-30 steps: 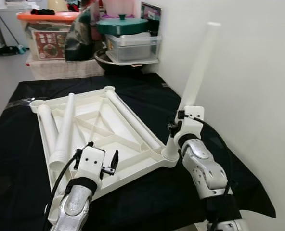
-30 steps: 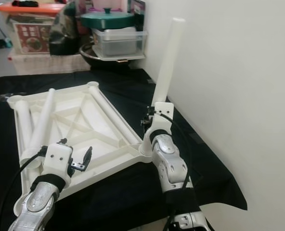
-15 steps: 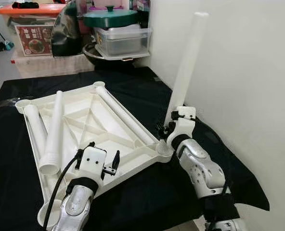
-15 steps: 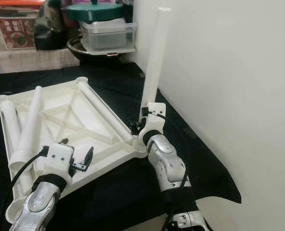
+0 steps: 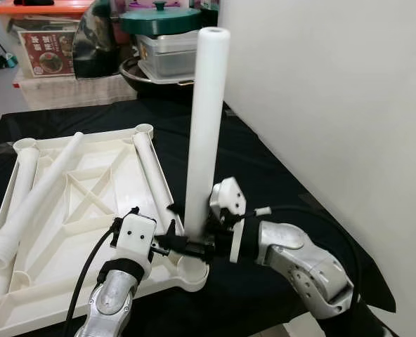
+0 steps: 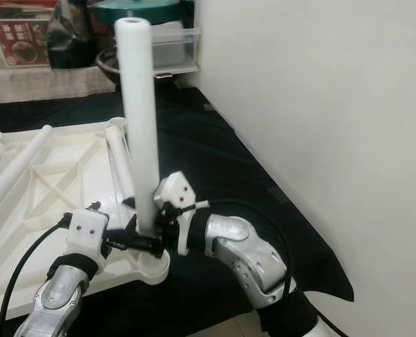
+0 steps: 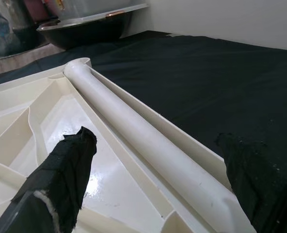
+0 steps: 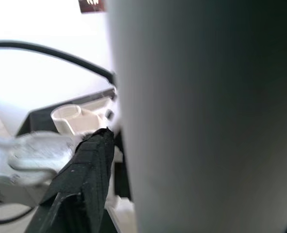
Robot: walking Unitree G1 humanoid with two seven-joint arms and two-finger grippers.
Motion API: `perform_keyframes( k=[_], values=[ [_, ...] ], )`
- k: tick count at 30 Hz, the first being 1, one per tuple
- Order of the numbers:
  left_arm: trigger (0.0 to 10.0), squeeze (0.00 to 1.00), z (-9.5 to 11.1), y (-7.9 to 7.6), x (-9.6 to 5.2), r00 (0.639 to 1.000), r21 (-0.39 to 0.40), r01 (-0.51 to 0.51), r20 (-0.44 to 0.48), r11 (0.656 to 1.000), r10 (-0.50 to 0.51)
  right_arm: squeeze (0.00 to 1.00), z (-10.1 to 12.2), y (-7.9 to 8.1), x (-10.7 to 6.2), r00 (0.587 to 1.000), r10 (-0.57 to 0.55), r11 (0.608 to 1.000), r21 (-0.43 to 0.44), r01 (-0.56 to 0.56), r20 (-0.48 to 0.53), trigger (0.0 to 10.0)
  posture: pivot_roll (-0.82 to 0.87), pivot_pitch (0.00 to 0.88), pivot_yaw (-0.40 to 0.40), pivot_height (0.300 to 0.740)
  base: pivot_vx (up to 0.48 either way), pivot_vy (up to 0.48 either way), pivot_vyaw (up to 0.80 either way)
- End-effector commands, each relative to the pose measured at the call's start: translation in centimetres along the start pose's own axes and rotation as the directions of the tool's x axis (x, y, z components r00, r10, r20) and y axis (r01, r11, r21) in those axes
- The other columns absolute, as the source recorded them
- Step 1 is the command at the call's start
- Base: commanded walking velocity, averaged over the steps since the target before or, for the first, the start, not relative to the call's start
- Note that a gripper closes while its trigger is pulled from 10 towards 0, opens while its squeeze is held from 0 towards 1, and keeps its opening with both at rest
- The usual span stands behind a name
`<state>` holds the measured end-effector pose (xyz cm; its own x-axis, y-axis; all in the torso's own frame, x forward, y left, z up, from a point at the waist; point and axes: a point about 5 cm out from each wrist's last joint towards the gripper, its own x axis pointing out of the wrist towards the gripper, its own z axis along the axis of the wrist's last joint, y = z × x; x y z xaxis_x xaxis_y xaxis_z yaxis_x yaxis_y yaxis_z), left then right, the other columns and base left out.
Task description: Building children table
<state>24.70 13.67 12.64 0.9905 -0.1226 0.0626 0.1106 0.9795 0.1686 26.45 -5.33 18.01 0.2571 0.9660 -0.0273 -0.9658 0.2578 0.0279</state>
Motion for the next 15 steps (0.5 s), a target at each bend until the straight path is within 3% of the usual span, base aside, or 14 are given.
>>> perform_keyframes(
  k=[1, 2, 3, 4, 5, 6, 7, 9, 10, 11, 12, 13, 14, 15],
  values=[
    [10.0, 0.0, -0.2, 0.0, 0.0, 1.0, 0.009, -0.01, -0.009, 1.0, 0.011, 0.0, -0.8, -0.7, 0.3, 0.998, -0.057, 0.998, 0.003, 0.057, -0.027, 4.1, 0.13, 0.0, -0.094, 0.74, 0.0, 0.0, 0.0],
    [10.0, 0.0, -0.2, 0.0, 0.0, 1.0, 0.009, -0.01, -0.009, 1.0, 0.011, 0.0, -0.8, -0.7, 0.3, 0.998, -0.057, 0.998, 0.003, 0.057, -0.027, 4.1, 0.13, 0.0, -0.094, 0.74, 0.0, 0.0, 0.0],
    [10.0, 0.0, -0.2, 0.1, 0.0, 1.0, 0.01, -0.011, -0.01, 1.0, 0.011, 0.0, -1.1, -1.8, 0.3, 0.988, -0.153, 0.988, 0.029, 0.154, -0.032, 0.0, 0.13, 0.0, -0.09, 0.74, 0.0, 0.0, 0.0],
    [10.0, 0.0, -0.2, 0.1, 0.0, 1.0, 0.01, -0.011, -0.01, 1.0, 0.011, 0.0, -1.1, -1.8, 0.3, 0.988, -0.153, 0.988, 0.029, 0.154, -0.032, 0.0, 0.13, 0.0, -0.09, 0.74, 0.0, 0.0, 0.0],
    [10.0, 0.0, -0.2, 0.0, -0.1, 1.0, 0.01, -0.01, -0.01, 1.0, 0.01, 0.0, -1.4, -3.3, 0.0, 0.955, -0.294, 0.955, 0.039, 0.296, -0.044, 0.0, 0.13, 0.0, -0.085, 0.74, 0.0, 0.0, 0.0],
    [10.0, 0.0, -0.2, 0.0, -0.1, 1.0, 0.01, -0.006, -0.011, 1.0, 0.007, 0.0, -1.9, -5.3, -0.9, 0.874, -0.48, 0.873, 0.061, 0.484, -0.073, 0.0, 0.13, 0.0, -0.082, 0.74, 0.0, 0.0, 0.0],
    [10.0, 0.0, -0.2, 0.0, -0.1, 1.0, 0.01, -0.006, -0.011, 1.0, 0.007, 0.0, -1.9, -5.3, -0.9, 0.874, -0.48, 0.873, 0.061, 0.484, -0.073, 0.0, 0.13, 0.0, -0.082, 0.74, 0.0, 0.0, 0.0],
    [10.0, 0.0, -0.2, 0.0, -0.1, 1.0, 0.009, -0.002, -0.012, 1.0, 0.003, 0.0, -2.8, -7.8, -2.9, 0.686, -0.717, 0.681, 0.09, 0.727, -0.118, 0.0, 0.12, 0.0, -0.081, 0.74, 0.0, 0.0, 0.0],
    [10.0, 0.0, -0.2, 0.0, -0.1, 1.0, 0.009, -0.002, -0.012, 1.0, 0.003, 0.0, -2.8, -7.8, -2.9, 0.686, -0.717, 0.681, 0.09, 0.727, -0.118, 0.0, 0.12, 0.0, -0.081, 0.74, 0.0, 0.0, 0.0],
    [10.0, 0.0, -0.3, 0.0, -0.1, 1.0, 0.009, -0.001, -0.012, 1.0, 0.001, 0.0, -3.2, -8.8, -4.5, 0.54, -0.831, 0.528, 0.116, 0.841, -0.13, 0.0, 0.12, 0.0, -0.078, 0.74, 0.0, 0.0, 0.0],
    [10.0, 0.0, -0.3, 0.0, -0.1, 1.0, 0.009, -0.001, -0.012, 1.0, 0.001, 0.0, -3.2, -8.8, -4.5, 0.54, -0.831, 0.528, 0.116, 0.841, -0.13, 0.0, 0.12, 0.0, -0.078, 0.74, 0.0, 0.0, 0.0],
    [10.0, 0.0, -0.3, 0.0, -0.1, 1.0, 0.009, 0.0, -0.013, 1.0, 0.001, 0.0, -3.9, -9.3, -6.2, 0.376, -0.914, 0.36, 0.122, 0.925, -0.155, 0.0, 0.12, 0.0, -0.078, 0.74, 0.0, 0.0, 0.0],
    [10.0, 0.0, -0.3, 0.0, -0.1, 1.0, 0.009, 0.0, -0.013, 1.0, 0.001, 0.0, -3.9, -9.3, -6.2, 0.376, -0.914, 0.36, 0.122, 0.925, -0.155, 0.0, 0.12, 0.0, -0.078, 0.74, 0.0, 0.0, 0.0],
    [10.0, 0.0, -0.3, 0.0, -0.1, 1.0, 0.009, 0.0, -0.013, 1.0, 0.0, 0.0, -4.5, -9.3, -7.3, 0.254, -0.951, 0.235, 0.118, 0.965, -0.175, 0.0, 0.12, 0.0, -0.078, 0.74, 0.0, 0.0, 0.0]
  ],
)
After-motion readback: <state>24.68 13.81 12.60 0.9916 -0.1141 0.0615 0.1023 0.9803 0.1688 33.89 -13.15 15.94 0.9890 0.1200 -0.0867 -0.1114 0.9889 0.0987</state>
